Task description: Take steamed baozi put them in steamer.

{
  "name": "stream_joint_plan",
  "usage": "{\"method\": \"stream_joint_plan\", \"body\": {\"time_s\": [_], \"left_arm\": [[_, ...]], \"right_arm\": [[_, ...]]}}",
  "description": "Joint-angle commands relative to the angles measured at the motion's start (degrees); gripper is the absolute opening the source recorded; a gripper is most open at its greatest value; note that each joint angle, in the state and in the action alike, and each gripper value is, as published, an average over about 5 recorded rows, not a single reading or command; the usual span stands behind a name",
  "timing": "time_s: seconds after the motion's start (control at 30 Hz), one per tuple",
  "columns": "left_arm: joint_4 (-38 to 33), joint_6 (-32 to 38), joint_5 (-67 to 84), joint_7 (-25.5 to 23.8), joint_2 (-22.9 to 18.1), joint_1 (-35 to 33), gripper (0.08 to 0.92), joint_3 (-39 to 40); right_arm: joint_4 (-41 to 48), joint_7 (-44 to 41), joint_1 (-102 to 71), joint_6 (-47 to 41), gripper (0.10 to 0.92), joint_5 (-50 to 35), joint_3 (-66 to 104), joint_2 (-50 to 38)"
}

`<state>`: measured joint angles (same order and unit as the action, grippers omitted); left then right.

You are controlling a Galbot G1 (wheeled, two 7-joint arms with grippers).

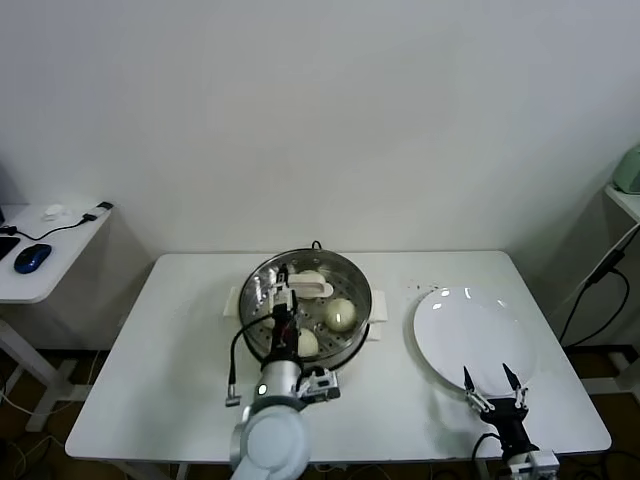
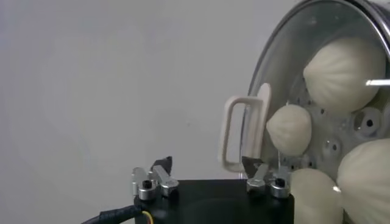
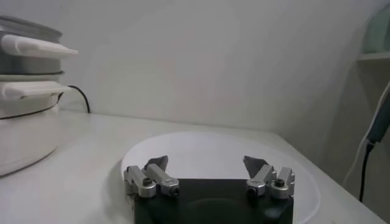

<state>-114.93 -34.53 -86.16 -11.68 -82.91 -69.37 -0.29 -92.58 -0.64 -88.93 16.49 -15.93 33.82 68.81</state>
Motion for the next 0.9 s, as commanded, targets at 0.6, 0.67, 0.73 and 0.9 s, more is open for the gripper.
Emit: {"method": "stream_joint_plan", "body": {"time_s": [0.6,0.67,0.73,0.9], "left_arm": [[-12.48,19.87,65.89,16.55,4.23,-13.82,0.823,-28.92],[-12.06,22.84,77.81,15.66,4.98,-15.65,0.823,-35.83],[-10.74,26.07,88.69,14.60,6.54,-17.99,0.823,-41.71],[-2.45,35.60,106.11,13.26,11.66,-22.61,0.823,-46.62]], "right_arm": [[-4.23,3.38,-1.42,3.20,0.823,-2.38,-2.44,-3.01],[-4.01,3.47,-1.19,3.21,0.823,-2.48,-2.53,-2.91],[-3.75,3.59,-0.94,3.19,0.823,-2.55,-2.59,-2.71],[-2.89,3.80,-0.52,3.04,0.823,-2.97,-2.49,-2.52]]}}
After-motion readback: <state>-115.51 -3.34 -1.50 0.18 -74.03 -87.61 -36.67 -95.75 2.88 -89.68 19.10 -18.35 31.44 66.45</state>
